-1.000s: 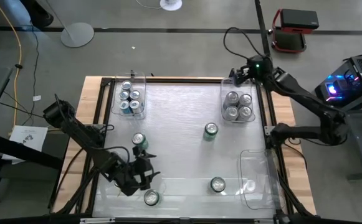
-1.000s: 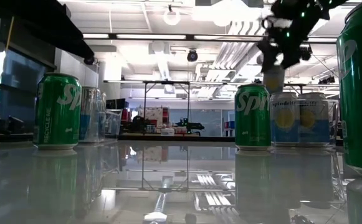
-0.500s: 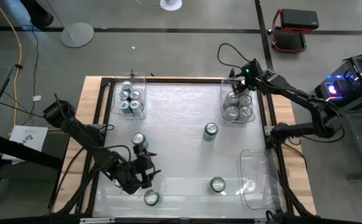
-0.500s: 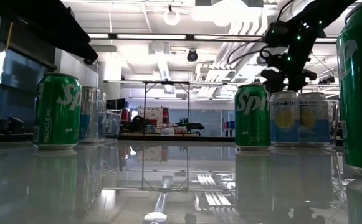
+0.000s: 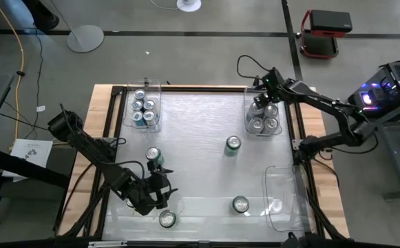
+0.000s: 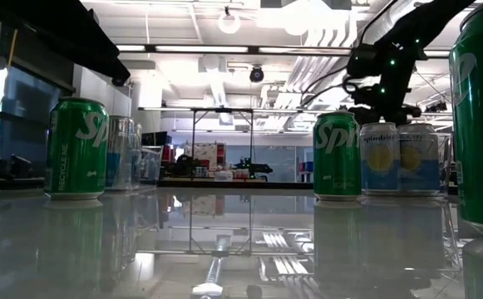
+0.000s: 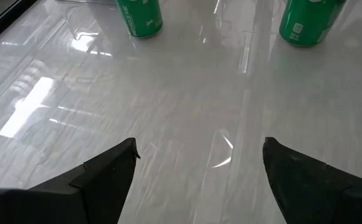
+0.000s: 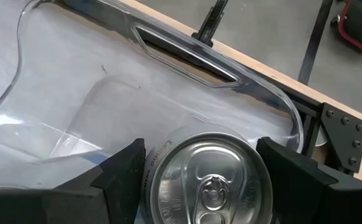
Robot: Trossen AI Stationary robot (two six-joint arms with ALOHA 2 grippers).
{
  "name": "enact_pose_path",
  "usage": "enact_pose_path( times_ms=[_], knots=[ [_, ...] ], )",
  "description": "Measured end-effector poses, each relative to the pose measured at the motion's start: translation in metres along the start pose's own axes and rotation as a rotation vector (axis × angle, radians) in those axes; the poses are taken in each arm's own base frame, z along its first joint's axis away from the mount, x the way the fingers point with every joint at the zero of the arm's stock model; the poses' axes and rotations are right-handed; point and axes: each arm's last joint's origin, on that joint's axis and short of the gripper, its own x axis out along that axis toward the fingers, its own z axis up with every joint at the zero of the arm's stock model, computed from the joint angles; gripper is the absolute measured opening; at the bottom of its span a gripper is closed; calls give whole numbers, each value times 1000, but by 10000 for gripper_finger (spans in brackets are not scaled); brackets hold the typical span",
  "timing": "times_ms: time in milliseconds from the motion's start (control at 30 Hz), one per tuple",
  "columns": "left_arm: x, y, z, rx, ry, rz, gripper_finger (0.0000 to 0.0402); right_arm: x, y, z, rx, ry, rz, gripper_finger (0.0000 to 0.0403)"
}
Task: Sort soda cans
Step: Put the blue-white soda can into the top right transparent bin
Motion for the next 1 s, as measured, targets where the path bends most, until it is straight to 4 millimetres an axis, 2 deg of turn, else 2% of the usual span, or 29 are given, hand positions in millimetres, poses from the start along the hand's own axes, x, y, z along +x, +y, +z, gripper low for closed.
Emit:
enact_pose_path(
  times_ms=[200,367,467,633,800,900,1000],
  knots=[
    [0,0,0,0,0,0,326,7,2,-1,-18,46,17,291],
    [0,0,0,0,0,0,326,2,-2,2,-9,50,30,320],
    [0,0,1,-3,-7,0,326,-6,-6,7,2,38,25,323],
    [-2,-2,6,24,-45,-24,326,-30,-10,16,20,-76,15,324],
    [-27,-2,26,106,-83,-103,326,-64,-5,11,19,-194,63,325],
    [-54,-1,47,152,-105,-149,326,-89,11,2,-42,-286,113,325],
    [-78,7,67,158,-14,-170,326,-115,29,-12,-111,-382,164,325]
  ],
)
